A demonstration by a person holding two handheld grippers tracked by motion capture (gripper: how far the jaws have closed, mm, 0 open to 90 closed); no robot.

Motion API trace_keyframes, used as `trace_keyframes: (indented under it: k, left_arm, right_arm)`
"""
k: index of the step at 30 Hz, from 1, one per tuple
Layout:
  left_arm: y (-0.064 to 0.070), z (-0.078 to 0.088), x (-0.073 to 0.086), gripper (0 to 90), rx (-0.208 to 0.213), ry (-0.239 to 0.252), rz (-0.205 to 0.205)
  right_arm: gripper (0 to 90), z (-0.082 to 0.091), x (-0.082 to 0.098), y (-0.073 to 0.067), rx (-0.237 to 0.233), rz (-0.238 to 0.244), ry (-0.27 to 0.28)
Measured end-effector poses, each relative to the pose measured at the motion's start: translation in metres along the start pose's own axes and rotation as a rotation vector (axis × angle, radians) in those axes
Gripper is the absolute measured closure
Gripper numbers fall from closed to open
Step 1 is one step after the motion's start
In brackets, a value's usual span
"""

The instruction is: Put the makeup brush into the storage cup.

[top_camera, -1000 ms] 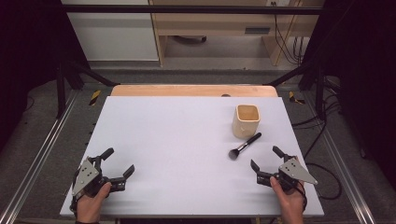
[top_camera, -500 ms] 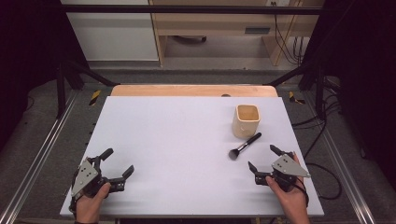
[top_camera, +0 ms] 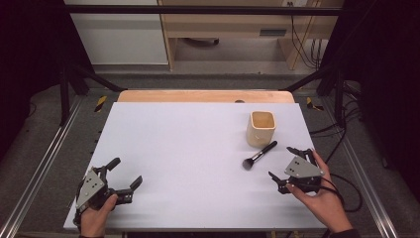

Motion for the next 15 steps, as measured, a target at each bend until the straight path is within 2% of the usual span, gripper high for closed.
trace_keyframes:
  k: [2,7,10,15]
  left_arm:
    - [0.0,0.0,0.0,1.5,0.001,-0.001,-0.002]
    - [0.0,0.001,0.0,1.5,-0.001,0.0,0.0]
    - [-0.001,0.001,0.0,1.5,-0.001,0.001,0.002]
    - [0.0,0.0,0.0,1.5,0.002,-0.002,-0.002]
  right_arm:
    - [7.0,0.003,-0.006,0.006,0.003,0.051,-0.027]
    - [6.5,0.002,-0.014,0.013,-0.018,0.144,-0.09]
    - [6.4,-0.002,-0.017,0.015,-0.056,0.216,-0.135]
    - [6.3,-0.014,-0.02,0.016,-0.115,0.305,-0.204]
Point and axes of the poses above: each handheld gripper's, and its own axes: z roughly backward along the jaws, x roughly out of its underside, y roughly to its right, the point moved 6 cm from there along -z, roughly forward along the jaws, and after that the axes turned 11 degrees about -y, right-handed, at the moved point
